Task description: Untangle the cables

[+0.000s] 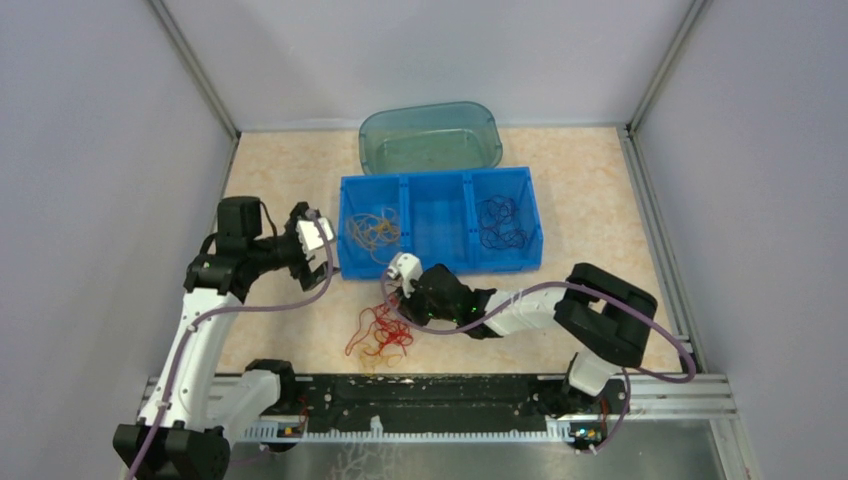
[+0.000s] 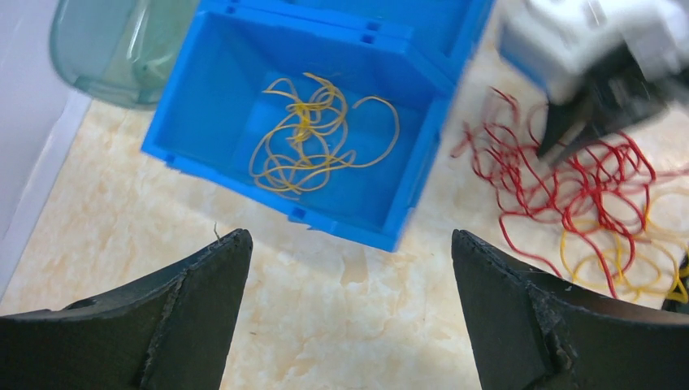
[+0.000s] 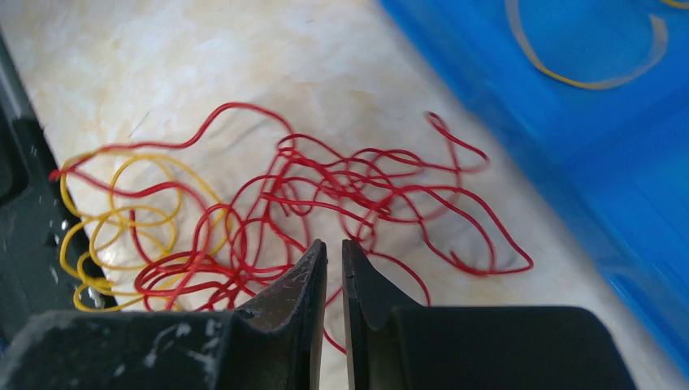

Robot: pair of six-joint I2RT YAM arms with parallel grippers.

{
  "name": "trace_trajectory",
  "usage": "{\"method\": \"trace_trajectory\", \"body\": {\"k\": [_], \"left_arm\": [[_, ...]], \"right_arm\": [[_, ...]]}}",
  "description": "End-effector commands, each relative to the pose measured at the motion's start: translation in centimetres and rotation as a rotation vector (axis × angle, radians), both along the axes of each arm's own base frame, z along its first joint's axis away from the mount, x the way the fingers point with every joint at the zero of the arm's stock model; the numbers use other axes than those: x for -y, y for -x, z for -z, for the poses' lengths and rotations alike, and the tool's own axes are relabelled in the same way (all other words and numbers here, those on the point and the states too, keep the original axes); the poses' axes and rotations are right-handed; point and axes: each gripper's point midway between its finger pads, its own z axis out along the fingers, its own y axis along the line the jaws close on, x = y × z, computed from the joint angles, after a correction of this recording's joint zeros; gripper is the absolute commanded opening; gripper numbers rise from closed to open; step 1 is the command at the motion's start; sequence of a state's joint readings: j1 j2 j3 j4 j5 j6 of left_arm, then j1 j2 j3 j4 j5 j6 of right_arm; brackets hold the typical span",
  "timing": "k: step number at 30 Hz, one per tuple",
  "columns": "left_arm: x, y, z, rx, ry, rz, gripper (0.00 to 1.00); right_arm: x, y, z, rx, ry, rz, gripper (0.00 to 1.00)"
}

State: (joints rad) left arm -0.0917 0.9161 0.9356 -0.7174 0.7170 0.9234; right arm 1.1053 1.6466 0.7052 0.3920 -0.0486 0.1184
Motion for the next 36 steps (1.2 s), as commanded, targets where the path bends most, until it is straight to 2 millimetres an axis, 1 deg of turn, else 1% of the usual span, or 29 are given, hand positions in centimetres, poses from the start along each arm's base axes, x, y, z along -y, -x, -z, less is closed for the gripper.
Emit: {"method": "trace_trajectory", "body": {"k": [1, 3, 4, 7, 8, 9, 10, 11, 13, 14, 16, 18, 20, 21, 23, 25, 26, 28, 31, 35, 36], "left_arm": [[1.3, 3.5, 2.2, -0.035, -0.028, 0.208, 0.94], [1.6, 5.1, 3.3, -0.06, -0.053, 0.28, 0.91], [1.8, 6.2, 4.0, -0.066, -0.075, 0.33, 0.9], [2.1, 9.1, 6.4, -0.045, -0.158, 0.462, 0.86], [2.2, 9.9, 7.3, -0.036, -0.189, 0.497, 0.86], [2.5, 10.8, 8.0, -0.036, -0.21, 0.534, 0.85], [2.8, 11.6, 8.4, -0.036, -0.222, 0.561, 0.85], [3.1, 12.2, 8.7, -0.042, -0.223, 0.581, 0.86], [3.8, 12.9, 9.1, -0.05, -0.201, 0.597, 0.85], [4.0, 13.0, 9.2, -0.058, -0.183, 0.593, 0.85], [4.4, 12.2, 9.3, -0.042, -0.162, 0.556, 0.84], [4.5, 10.2, 9.0, -0.008, -0.154, 0.455, 0.84], [4.3, 8.3, 8.6, 0.031, -0.155, 0.373, 0.85], [4.3, 7.5, 8.3, 0.04, -0.147, 0.333, 0.87], [4.0, 6.9, 8.3, 0.014, -0.132, 0.281, 0.91], [3.4, 5.8, 8.3, -0.026, -0.111, 0.209, 0.93], [2.9, 5.2, 8.4, -0.049, -0.103, 0.18, 0.94], [1.8, 4.2, 8.3, -0.101, -0.081, 0.127, 0.95], [0.6, 2.8, 7.4, -0.154, -0.036, 0.075, 0.95], [0.2, 2.0, 6.6, -0.172, -0.02, 0.06, 0.95], [0.2, 1.9, 6.4, -0.169, -0.013, 0.06, 0.95]], "right_arm": [[-0.4, -2.4, -6.3, -0.028, -0.317, 0.231, 0.11], [0.0, -2.6, -6.5, -0.062, -0.37, 0.289, 0.08], [0.1, -2.7, -6.6, -0.081, -0.392, 0.315, 0.07], [-0.5, -2.9, -7.1, -0.102, -0.436, 0.323, 0.07], [-0.6, -2.9, -7.2, -0.1, -0.436, 0.323, 0.1], [-0.6, -3.0, -7.4, -0.097, -0.439, 0.325, 0.16], [-0.6, -3.0, -7.9, -0.084, -0.449, 0.316, 0.26], [-0.6, -2.6, -8.6, -0.059, -0.467, 0.281, 0.32], [-0.3, -1.1, -10.1, 0.015, -0.497, 0.184, 0.43], [0.1, -0.1, -10.4, 0.066, -0.491, 0.131, 0.48], [0.2, 2.2, -11.5, 0.168, -0.467, 0.011, 0.55], [-0.2, 4.7, -11.8, 0.23, -0.415, -0.137, 0.58], [-0.8, 6.8, -11.2, 0.254, -0.342, -0.281, 0.58], [-1.0, 7.5, -10.8, 0.268, -0.307, -0.341, 0.57], [-1.5, 9.1, -10.1, 0.29, -0.242, -0.457, 0.57], [-2.2, 9.9, -9.2, 0.316, -0.172, -0.547, 0.55], [-2.6, 10.1, -8.1, 0.321, -0.116, -0.584, 0.54], [-3.3, 10.9, -6.6, 0.371, -0.025, -0.659, 0.54], [-4.1, 11.5, -4.7, 0.428, 0.077, -0.73, 0.54], [-4.8, 11.7, -2.8, 0.437, 0.156, -0.784, 0.51], [-4.9, 11.7, -2.7, 0.44, 0.161, -0.79, 0.5]]}}
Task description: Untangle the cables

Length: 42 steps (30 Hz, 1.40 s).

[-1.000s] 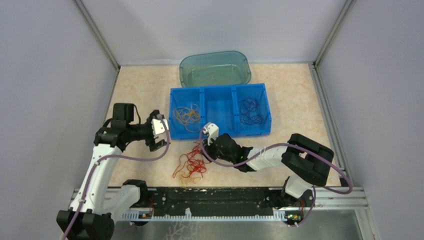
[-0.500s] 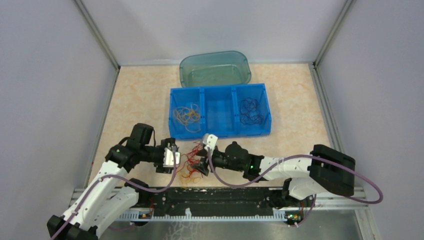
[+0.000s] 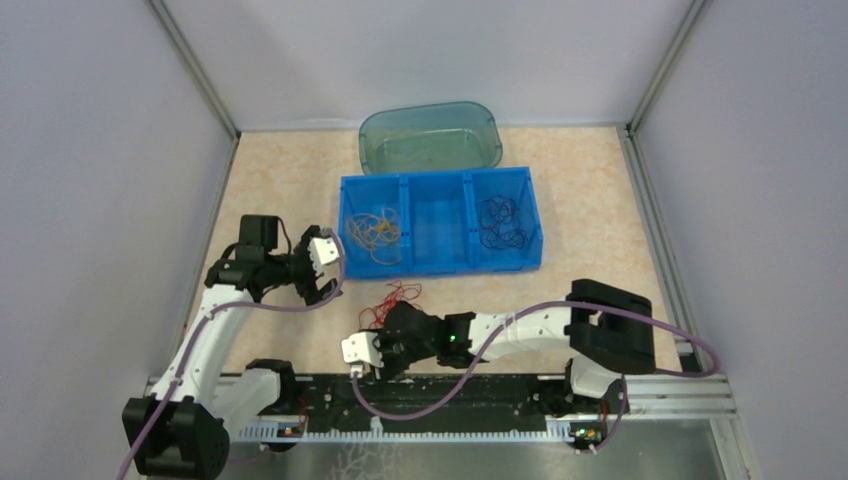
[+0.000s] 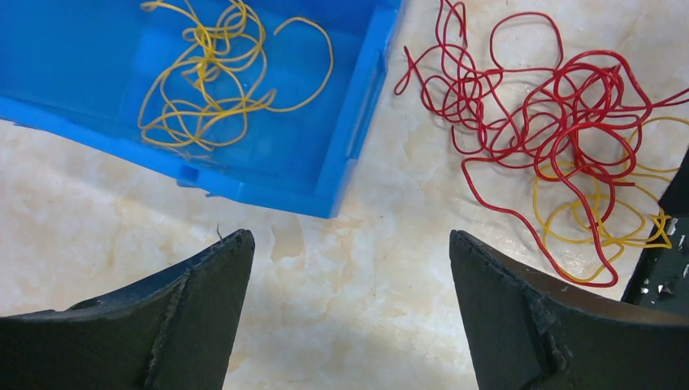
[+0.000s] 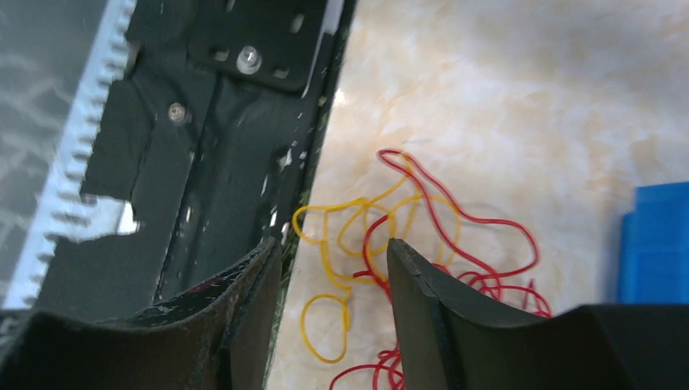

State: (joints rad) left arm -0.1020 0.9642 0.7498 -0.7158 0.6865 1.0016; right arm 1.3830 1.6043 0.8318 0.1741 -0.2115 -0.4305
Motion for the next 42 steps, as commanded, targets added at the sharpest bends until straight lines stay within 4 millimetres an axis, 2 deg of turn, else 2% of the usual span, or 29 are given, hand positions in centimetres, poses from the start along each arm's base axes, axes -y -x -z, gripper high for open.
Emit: {"method": "trace_trajectory", "body": {"k": [1, 2, 5, 8, 11, 12, 15, 17, 21, 23, 25, 27, 31, 36, 42], "left_arm": [[0.7, -0.2, -2.3, 0.01, 0.075, 0.019, 0.95], [0.8, -0.3, -2.4, 0.011, 0.083, 0.016, 0.95], [0.6, -0.7, -2.7, 0.013, 0.099, -0.001, 0.95], [0.4, -1.2, -3.1, 0.011, 0.113, -0.02, 0.95], [0.3, -1.3, -3.8, 0.016, 0.13, -0.023, 0.95], [0.4, -1.3, -4.1, 0.022, 0.135, -0.02, 0.95], [0.7, -1.1, -5.2, 0.038, 0.159, -0.001, 0.95], [1.1, -0.6, -6.6, 0.067, 0.181, 0.028, 0.95], [2.2, 1.4, -9.6, 0.139, 0.228, 0.117, 0.96], [2.5, 2.1, -11.1, 0.193, 0.245, 0.144, 0.97], [2.8, 3.2, -11.9, 0.237, 0.254, 0.184, 0.97], [3.2, 4.7, -11.8, 0.266, 0.252, 0.249, 0.97], [3.6, 6.7, -10.1, 0.261, 0.234, 0.338, 0.93], [4.1, 7.0, -9.1, 0.219, 0.267, 0.357, 0.86], [6.1, 7.1, -9.5, 0.2, 0.332, 0.41, 0.77]], "right_arm": [[-0.7, -0.1, 0.7, 0.091, 0.063, -0.084, 0.48], [-0.7, -0.2, 1.6, 0.093, 0.087, -0.085, 0.46], [-0.7, -0.8, 2.7, 0.112, 0.121, -0.063, 0.38], [-0.7, -1.4, 3.2, 0.131, 0.126, -0.033, 0.21], [-1.1, -2.4, 2.3, 0.141, 0.08, 0.034, 0.02], [-1.2, -2.9, 1.8, 0.136, 0.06, 0.066, 0.0], [-1.4, -4.8, -0.5, 0.023, -0.029, 0.185, 0.0], [-1.2, -6.4, -4.5, -0.111, -0.176, 0.267, 0.0], [1.2, -10.1, -8.6, -0.341, -0.381, 0.409, 0.0], [2.0, -10.9, -10.2, -0.414, -0.468, 0.434, 0.0], [2.8, -11.2, -11.2, -0.493, -0.536, 0.443, 0.0], [3.2, -11.2, -12.1, -0.56, -0.588, 0.43, 0.0], [3.5, -10.7, -13.6, -0.671, -0.658, 0.373, 0.0], [3.1, -9.7, -16.2, -0.743, -0.723, 0.279, 0.0], [2.7, -9.8, -16.8, -0.757, -0.732, 0.265, 0.0]]}}
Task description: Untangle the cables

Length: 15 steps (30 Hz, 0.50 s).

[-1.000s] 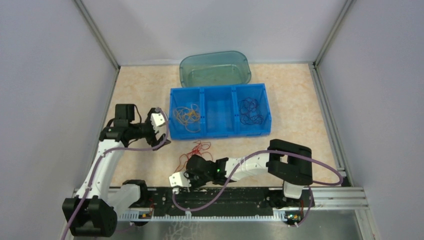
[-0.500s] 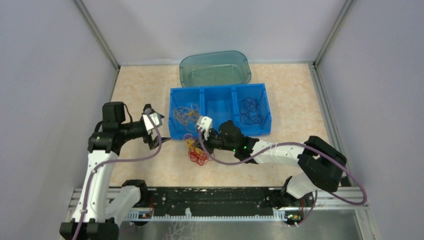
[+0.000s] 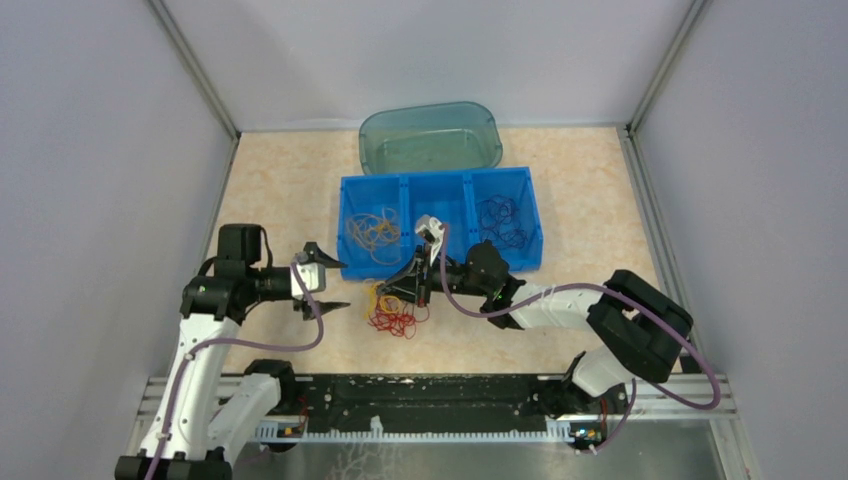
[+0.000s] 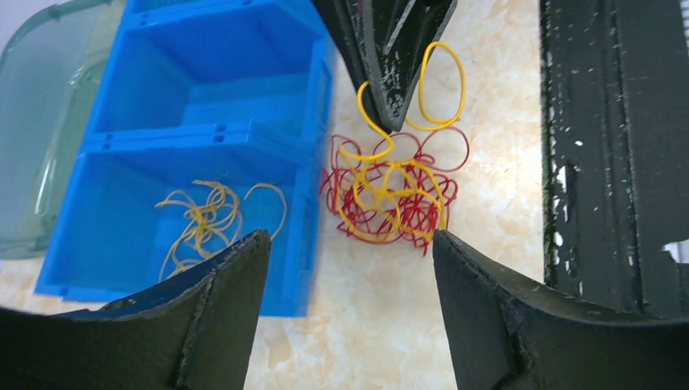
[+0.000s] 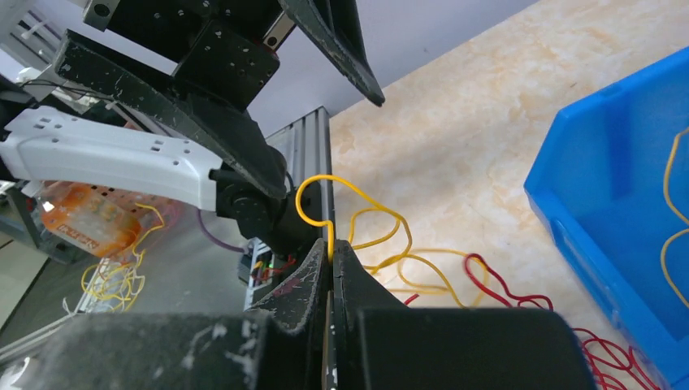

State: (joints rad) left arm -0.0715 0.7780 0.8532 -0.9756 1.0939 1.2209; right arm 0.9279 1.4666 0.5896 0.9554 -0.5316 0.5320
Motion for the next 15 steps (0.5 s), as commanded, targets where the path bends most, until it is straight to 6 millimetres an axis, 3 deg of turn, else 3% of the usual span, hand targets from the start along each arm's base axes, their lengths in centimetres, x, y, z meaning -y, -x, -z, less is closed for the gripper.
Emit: {"method": "trace_trajectory", "body": {"k": [1, 10, 15], "left_arm": [[2.4, 0.6, -1.3, 0.019, 0.072, 0.093, 0.76], [5.4, 1.3, 0.0, -0.061, 0.028, 0.138, 0.78], [5.7, 0.4, -0.1, -0.033, 0.029, 0.103, 0.7]], "right_arm": [[-0.6, 0.3, -3.8, 0.041, -0.116, -0.051, 0.0], [-0.9, 0.6, -5.0, 0.059, -0.135, -0.086, 0.0], [-0.7, 1.0, -5.5, 0.076, -0.144, -0.094, 0.0]]}}
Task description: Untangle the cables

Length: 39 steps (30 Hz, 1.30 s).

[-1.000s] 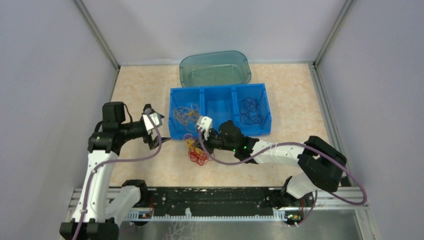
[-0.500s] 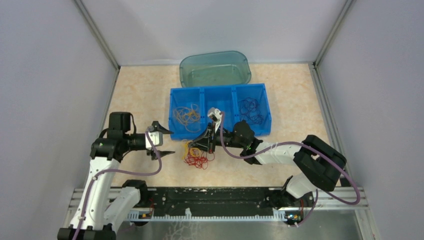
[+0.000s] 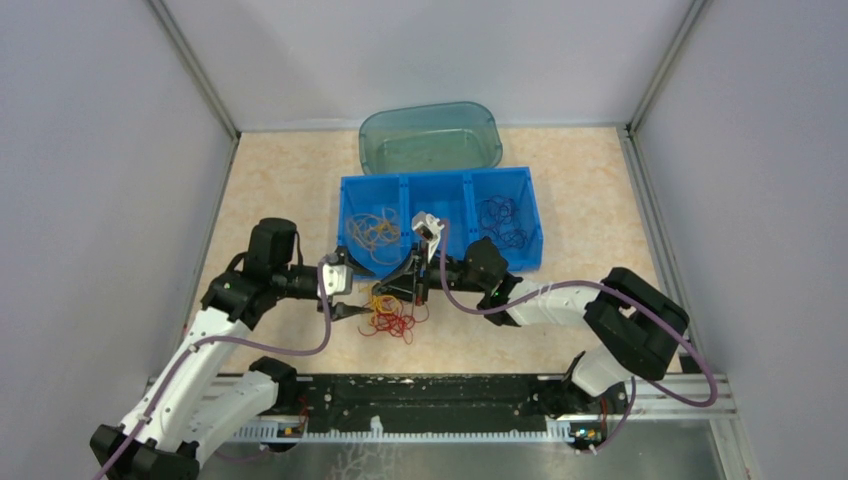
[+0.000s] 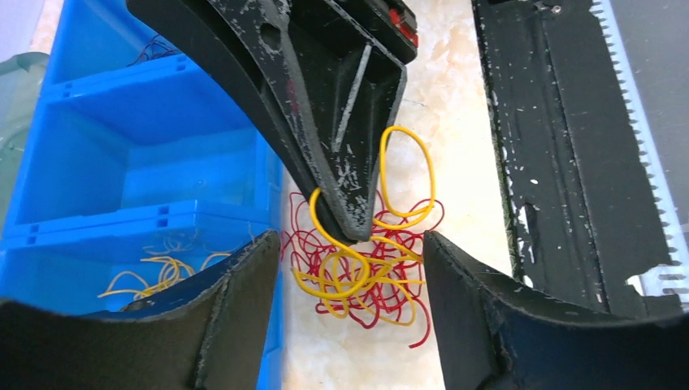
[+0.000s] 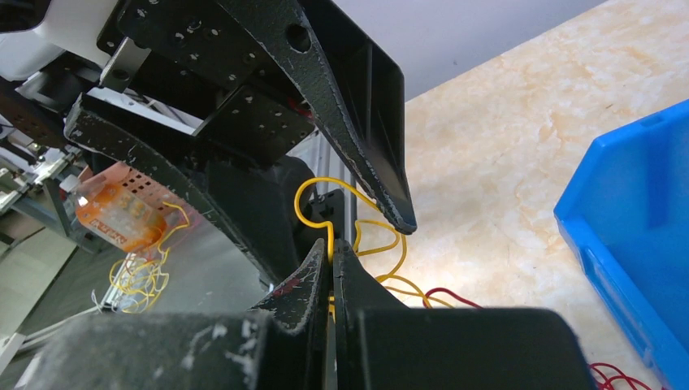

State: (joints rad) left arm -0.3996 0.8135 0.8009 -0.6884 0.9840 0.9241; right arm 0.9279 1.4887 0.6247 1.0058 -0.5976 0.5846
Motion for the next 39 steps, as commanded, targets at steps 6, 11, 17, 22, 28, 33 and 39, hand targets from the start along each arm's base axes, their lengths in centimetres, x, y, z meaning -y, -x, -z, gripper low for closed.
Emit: {"method": "trace_trajectory", "body": {"k": [6, 11, 17, 22, 28, 33, 39], "left_arm": [[0.2, -1.1, 0.1, 0.031, 0.0, -0.054, 0.5], [0.1, -1.2, 0.2, 0.03, -0.013, -0.055, 0.24], [0.2, -1.5, -0.4, 0.046, -0.016, -0.063, 0.14], [0.3, -1.8, -1.3, 0.054, -0.007, -0.076, 0.01], [1.1, -2.3, -5.5, 0.03, 0.081, -0.103, 0.01], [1.7, -2.5, -9.3, 0.009, 0.156, -0.125, 0.01], [2.2, -1.9, -11.9, -0.049, 0.217, -0.113, 0.01]], "right_arm": [[0.2, 0.5, -4.4, 0.096, -0.109, -0.029, 0.0], [0.6, 0.6, -4.9, 0.103, -0.117, -0.024, 0.0], [1.3, 0.5, -5.6, 0.122, -0.111, 0.013, 0.11], [2.4, -0.9, -6.0, 0.124, -0.112, 0.127, 0.46], [4.8, -2.8, -6.4, 0.134, -0.13, 0.279, 0.73], [6.9, -1.4, -7.9, 0.247, -0.224, 0.302, 0.77], [5.2, 0.3, -7.4, 0.372, -0.167, 0.233, 0.76]]}}
